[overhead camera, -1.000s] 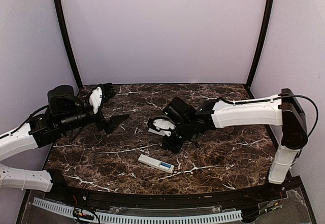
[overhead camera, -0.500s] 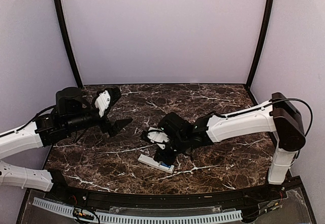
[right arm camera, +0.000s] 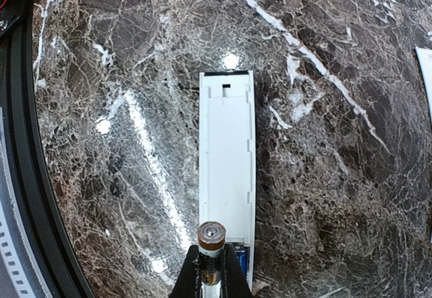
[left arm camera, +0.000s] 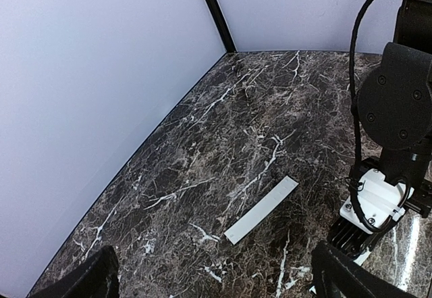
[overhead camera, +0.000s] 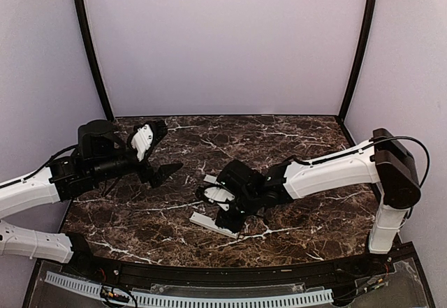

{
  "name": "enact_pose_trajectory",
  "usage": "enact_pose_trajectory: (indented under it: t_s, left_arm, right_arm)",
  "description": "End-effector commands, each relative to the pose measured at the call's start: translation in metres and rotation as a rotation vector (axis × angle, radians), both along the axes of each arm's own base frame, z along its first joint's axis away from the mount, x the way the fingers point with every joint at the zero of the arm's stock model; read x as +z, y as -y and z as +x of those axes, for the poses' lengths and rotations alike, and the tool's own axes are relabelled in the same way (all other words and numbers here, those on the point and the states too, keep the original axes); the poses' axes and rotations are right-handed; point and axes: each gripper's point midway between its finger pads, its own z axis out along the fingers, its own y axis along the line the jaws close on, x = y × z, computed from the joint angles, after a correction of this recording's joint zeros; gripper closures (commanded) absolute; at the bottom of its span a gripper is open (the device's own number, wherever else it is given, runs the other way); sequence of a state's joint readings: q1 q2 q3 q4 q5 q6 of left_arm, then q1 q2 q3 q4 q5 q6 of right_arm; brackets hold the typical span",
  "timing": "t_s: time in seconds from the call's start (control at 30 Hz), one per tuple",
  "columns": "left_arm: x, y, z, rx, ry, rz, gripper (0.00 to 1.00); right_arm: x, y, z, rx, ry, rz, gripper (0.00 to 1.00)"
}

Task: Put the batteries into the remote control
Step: Place the battery in the battery compartment.

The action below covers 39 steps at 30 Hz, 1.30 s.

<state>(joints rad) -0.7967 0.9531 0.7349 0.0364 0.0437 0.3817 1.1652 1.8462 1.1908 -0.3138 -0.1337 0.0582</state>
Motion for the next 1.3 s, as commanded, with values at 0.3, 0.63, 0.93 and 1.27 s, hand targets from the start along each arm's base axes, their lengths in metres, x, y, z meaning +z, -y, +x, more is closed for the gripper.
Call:
enact_pose_trajectory:
  t_s: [0.3, 0.63, 0.93, 1.27]
  left_arm:
    - [-0.006, 0.002, -0.002, -0.011, 0.001, 0.008, 0.01]
    - [-0.006, 0.002, -0.003, -0.017, 0.000, 0.007, 0.01]
    - [-0.005, 0.002, -0.003, -0.016, 0.002, 0.005, 0.01]
    - [-0.006, 0.003, -0.004, -0.023, -0.002, 0.006, 0.01]
  right_arm:
    - [-0.020, 0.017, -0.008, 0.015, -0.005, -0.090, 1.00]
    - [-0.031, 0.026, -0.013, 0.020, 0.001, -0.149, 0.94]
    - [-0.026, 0.026, -0.010, 0.023, 0.026, -0.164, 0.84]
    - [-0.008, 0.017, 0.001, -0.008, 0.064, -0.140, 0.83]
